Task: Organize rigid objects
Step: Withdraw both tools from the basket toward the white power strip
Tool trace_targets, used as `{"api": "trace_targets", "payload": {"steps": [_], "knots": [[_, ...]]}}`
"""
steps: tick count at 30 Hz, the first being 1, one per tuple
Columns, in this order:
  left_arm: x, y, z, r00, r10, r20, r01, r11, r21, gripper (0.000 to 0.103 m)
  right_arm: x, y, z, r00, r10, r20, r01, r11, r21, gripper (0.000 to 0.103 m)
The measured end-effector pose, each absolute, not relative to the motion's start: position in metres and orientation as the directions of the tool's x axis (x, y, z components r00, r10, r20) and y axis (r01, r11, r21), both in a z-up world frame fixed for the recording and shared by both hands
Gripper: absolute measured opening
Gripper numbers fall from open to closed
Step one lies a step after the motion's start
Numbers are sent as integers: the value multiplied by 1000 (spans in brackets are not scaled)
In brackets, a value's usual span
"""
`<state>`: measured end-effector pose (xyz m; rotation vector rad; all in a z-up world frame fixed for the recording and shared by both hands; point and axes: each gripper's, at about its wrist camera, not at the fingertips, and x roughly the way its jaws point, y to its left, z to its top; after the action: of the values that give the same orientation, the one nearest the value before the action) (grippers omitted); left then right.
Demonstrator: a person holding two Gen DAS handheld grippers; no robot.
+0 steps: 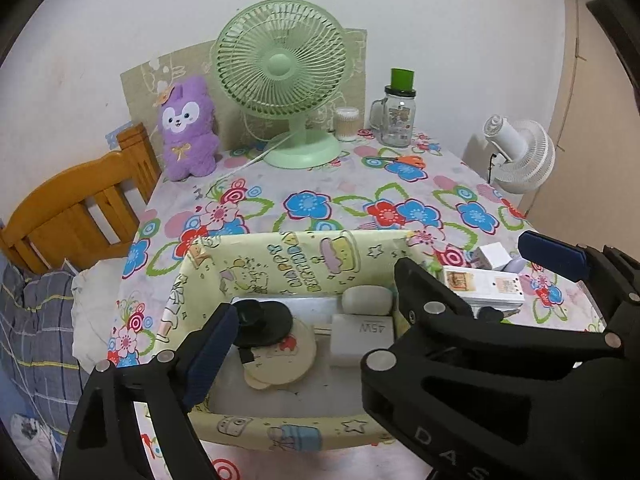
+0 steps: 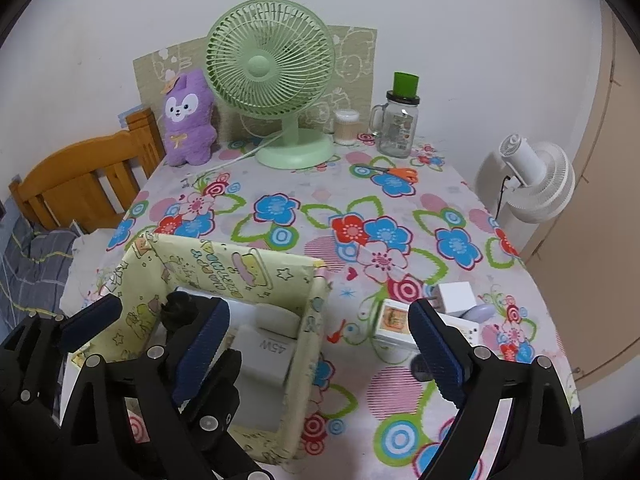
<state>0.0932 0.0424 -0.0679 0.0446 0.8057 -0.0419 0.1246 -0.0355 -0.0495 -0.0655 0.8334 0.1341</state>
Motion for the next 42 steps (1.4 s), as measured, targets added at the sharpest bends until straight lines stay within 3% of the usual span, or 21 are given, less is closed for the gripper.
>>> {"api": "trace_targets", "payload": {"steps": [42], "knots": [[79, -82, -55, 705, -132, -697, 168, 986, -17, 92, 99, -166, -32, 710, 46, -703, -71, 997, -6, 95]]}}
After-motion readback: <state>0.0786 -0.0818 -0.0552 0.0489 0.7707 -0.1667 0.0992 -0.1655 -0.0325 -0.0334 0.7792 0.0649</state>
